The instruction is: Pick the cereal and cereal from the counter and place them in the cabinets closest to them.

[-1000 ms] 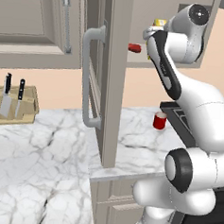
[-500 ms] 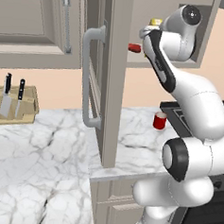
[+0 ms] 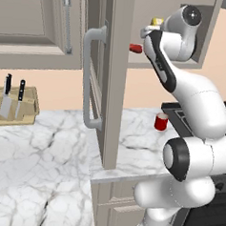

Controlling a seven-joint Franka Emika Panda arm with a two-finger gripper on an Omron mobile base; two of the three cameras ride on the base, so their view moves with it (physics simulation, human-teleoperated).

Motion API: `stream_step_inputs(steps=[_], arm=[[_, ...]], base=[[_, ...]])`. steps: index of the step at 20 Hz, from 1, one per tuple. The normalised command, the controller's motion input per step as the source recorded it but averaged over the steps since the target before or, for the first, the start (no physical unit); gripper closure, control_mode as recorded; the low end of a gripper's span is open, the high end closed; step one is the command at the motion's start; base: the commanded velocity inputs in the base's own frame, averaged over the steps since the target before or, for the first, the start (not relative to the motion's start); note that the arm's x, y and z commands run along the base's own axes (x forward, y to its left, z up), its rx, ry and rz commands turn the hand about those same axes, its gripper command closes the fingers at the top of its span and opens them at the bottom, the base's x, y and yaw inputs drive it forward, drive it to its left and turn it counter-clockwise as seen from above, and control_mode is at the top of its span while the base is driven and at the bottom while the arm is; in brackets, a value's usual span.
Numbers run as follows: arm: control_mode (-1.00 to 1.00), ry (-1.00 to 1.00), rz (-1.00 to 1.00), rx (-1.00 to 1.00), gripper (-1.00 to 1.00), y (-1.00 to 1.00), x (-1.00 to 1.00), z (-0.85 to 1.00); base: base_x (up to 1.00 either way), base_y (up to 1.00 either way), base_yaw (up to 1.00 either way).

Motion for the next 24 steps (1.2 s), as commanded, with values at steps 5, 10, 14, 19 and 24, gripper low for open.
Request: stream_step_inputs(steps=[5,10,14,19,24], arm=[[-1.00,0.00,0.00,0.00,-1.00,-0.01,0.00,0.00],[-1.00,0.00,0.00,0.00,-1.00,-0.04,0.00,0.00],[-1.00,-0.03,0.00,0.00,-1.00,-0.16,-0.40,0.00],[-1.00,-0.07,0.00,0.01,-1.00,-0.27,-0.80,0.00],[-1.00,-0.09,0.02,0.00,-1.00,-0.22,-0.99,-0.06]], base=[[0.00,0.00,0.00],[0.00,0.00,0.00],[0.00,0.00,0.00],[0.00,0.00,0.00],[0.00,0.00,0.00]])
